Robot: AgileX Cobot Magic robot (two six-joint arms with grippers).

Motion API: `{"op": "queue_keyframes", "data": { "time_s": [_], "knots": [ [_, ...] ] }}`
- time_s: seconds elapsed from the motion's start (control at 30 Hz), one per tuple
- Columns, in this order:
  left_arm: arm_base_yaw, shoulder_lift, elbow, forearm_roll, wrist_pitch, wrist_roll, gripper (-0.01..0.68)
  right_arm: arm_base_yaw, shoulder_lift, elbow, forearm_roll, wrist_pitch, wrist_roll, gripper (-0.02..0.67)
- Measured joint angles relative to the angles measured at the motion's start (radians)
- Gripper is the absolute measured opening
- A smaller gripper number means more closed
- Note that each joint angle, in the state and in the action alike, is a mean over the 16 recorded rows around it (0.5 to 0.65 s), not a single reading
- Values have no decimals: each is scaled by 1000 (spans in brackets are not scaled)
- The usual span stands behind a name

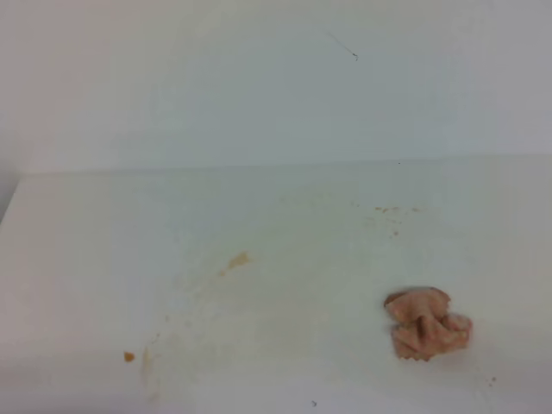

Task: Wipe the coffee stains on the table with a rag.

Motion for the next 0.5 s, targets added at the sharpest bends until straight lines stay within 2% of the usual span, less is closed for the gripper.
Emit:
{"op": "queue_keyframes", "data": {
  "time_s": [0.5],
  "knots": [
    [0, 0, 5, 0, -1, 0, -2, 19, 0, 110, 9, 0, 3, 0]
  ]
}}
